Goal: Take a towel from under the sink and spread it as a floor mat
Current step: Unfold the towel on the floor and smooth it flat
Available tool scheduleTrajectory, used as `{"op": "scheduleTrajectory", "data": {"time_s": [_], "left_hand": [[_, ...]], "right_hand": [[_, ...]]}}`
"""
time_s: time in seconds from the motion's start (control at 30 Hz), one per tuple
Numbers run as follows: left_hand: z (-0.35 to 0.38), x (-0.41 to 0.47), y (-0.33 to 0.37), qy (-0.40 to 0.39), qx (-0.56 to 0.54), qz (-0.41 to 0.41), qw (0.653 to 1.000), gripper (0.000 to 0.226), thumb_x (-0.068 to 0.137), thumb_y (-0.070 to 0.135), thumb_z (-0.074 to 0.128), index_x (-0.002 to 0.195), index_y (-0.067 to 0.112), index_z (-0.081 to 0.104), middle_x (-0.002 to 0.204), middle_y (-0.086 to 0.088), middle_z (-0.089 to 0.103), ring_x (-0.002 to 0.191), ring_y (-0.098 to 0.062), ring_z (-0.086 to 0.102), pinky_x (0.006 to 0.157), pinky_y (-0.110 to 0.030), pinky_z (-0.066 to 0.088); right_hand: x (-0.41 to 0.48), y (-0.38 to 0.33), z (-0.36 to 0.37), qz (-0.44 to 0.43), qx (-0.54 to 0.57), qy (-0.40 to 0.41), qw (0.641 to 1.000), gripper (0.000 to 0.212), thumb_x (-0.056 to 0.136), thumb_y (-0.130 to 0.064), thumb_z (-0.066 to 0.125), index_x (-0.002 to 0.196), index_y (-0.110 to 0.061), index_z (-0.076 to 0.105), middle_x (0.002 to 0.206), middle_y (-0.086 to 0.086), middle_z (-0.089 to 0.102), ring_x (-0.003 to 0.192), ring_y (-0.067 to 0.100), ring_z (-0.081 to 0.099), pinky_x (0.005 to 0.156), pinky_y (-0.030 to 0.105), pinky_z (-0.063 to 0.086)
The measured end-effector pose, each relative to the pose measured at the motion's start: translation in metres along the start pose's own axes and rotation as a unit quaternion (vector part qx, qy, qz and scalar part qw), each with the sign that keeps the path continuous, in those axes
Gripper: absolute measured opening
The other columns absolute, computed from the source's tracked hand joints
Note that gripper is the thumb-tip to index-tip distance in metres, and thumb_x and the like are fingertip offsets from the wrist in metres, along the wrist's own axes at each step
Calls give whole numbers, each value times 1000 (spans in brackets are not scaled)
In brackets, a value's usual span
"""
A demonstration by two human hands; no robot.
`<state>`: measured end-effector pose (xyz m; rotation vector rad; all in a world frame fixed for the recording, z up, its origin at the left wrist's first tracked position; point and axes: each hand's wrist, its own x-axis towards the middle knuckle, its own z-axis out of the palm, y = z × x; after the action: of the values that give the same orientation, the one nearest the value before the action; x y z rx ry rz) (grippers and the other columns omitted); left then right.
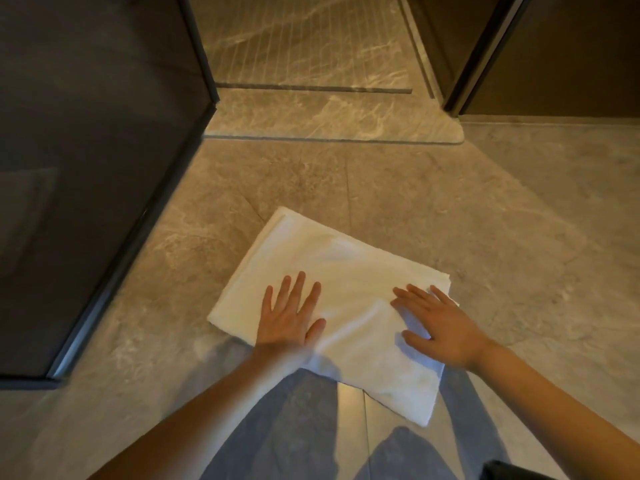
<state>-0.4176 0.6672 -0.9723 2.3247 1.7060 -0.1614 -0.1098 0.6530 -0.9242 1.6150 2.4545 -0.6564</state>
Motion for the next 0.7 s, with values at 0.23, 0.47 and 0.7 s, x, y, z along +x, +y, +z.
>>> {"op": "scheduleTrajectory", "data": {"time_s": [0.23,0.47,0.7], "left_hand": [[-15,-46,60,47,-31,-5,998,69,94,52,28,149,13,35,153,-20,35,134,-38,42,105,-56,37],[-4,-1,22,36,-9,83,996,59,99,42,16,155,23,16,163,1,9,150,-17,0,121,-45,-4],[10,-14,-29,111,-72,38,990,63,99,43,30,153,11,22,161,-8,17,150,-22,12,120,-43,13]], "right_hand": [[24,-60,14,86,11,123,989,59,102,-42,25,153,-15,22,162,3,15,150,20,7,122,37,3],[53,-93,53,100,-35,103,989,58,101,-44,10,156,-26,2,163,-6,-1,149,15,-9,121,37,-7],[33,-39,53,151,-18,127,980,60,99,-47,5,155,-27,-6,162,-10,-6,149,9,-9,121,34,-4]]}}
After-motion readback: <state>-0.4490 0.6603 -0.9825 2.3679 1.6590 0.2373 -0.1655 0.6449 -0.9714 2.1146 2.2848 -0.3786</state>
